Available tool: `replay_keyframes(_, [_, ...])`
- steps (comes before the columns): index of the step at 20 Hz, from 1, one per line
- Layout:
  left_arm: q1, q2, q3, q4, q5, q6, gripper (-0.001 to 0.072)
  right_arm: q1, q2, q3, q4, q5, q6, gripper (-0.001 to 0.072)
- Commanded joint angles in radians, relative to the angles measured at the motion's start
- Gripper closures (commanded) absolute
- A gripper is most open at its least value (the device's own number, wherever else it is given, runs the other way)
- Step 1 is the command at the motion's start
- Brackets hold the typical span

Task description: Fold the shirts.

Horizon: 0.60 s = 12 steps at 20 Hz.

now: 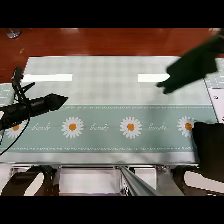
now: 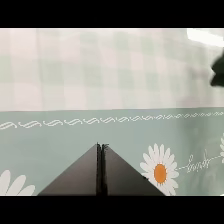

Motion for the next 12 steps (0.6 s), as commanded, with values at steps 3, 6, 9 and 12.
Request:
replay_keyframes(3, [-0.001,-0.001,0.0,0.0,0.0,0.0,0.0682,-0.236,0.23,-0.301,-0.143,0.097,0.034,0.0676])
replay_keyframes(6, [-0.001,-0.001,0.0,0.0,0.0,0.019,0.0682,-0.37,0.389,-0.462,-0.247,0.097,0.052,0.0676])
replay_keyframes(9, [-0.001,-0.001,0.0,0.0,0.0,0.019,0.0682,-0.52,0.553,-0.596,-0.393,0.097,0.057,0.0675])
replay_keyframes(12, [-0.001,-0.001,0.0,0.0,0.0,0.019,0.0682,-0.666,0.702,-0.765,-0.565,0.097,-0.026,0.0669])
